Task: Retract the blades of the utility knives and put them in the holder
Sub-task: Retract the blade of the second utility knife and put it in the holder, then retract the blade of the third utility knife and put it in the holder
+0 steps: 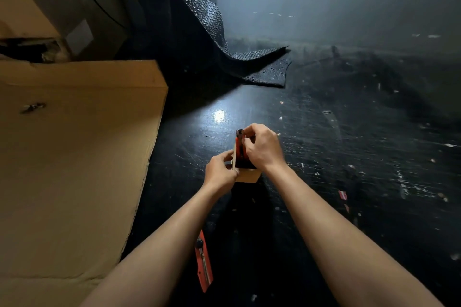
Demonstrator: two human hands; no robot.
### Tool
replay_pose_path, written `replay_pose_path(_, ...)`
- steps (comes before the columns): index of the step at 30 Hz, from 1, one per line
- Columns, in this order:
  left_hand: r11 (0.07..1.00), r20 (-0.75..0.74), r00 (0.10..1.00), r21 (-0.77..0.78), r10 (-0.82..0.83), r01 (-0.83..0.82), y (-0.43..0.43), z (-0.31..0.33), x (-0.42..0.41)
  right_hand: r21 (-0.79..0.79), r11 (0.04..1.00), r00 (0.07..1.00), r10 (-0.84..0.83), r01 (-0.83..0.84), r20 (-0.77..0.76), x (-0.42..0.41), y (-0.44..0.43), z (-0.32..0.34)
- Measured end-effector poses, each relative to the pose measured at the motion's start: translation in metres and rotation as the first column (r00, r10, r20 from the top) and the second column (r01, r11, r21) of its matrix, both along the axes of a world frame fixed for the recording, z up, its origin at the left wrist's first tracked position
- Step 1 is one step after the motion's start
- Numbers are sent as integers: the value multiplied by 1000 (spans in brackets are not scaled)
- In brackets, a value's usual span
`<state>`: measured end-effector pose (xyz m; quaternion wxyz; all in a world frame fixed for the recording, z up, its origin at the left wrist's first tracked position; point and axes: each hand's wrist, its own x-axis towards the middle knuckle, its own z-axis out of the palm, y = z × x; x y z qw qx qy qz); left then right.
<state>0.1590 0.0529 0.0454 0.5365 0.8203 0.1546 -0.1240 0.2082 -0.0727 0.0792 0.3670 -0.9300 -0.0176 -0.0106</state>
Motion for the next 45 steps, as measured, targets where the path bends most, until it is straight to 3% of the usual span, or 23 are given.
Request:
replay_pose_path(10, 1000, 23, 1000, -2, 21, -21, 0, 1, 0, -3, 999, 998, 49, -49, 33, -5, -11, 1)
replay_pose_path(18, 992, 52, 998, 118, 30, -36, 19, 7, -28, -31, 995, 992, 97, -95, 85, -32, -20, 20)
replay_pose_path(24, 972, 79, 997, 232, 19, -37, 45, 1, -88, -19, 987, 983, 155, -158, -101, -84, -5, 6)
replay_pose_path(30, 954, -29, 987, 262, 158, -145, 59, -27, -158, -34, 968, 908, 220, -248, -355, -151, 26, -35)
replay_pose_path(37, 977, -216, 954, 100, 208, -190, 68, -54, -204, 34, 968, 770, 219, -248, -599, -207, 42, -79)
replay_pose_path(41, 967, -273, 931, -4, 244, -255, 66, -66, -213, 123, 975, 740, 221, -186, -636, -225, 46, -94)
replay_pose_path(45, 957, -290, 921, -56, 258, -286, 62, -71, -216, 196, 975, 770, 201, -100, -605, -239, 44, -99)
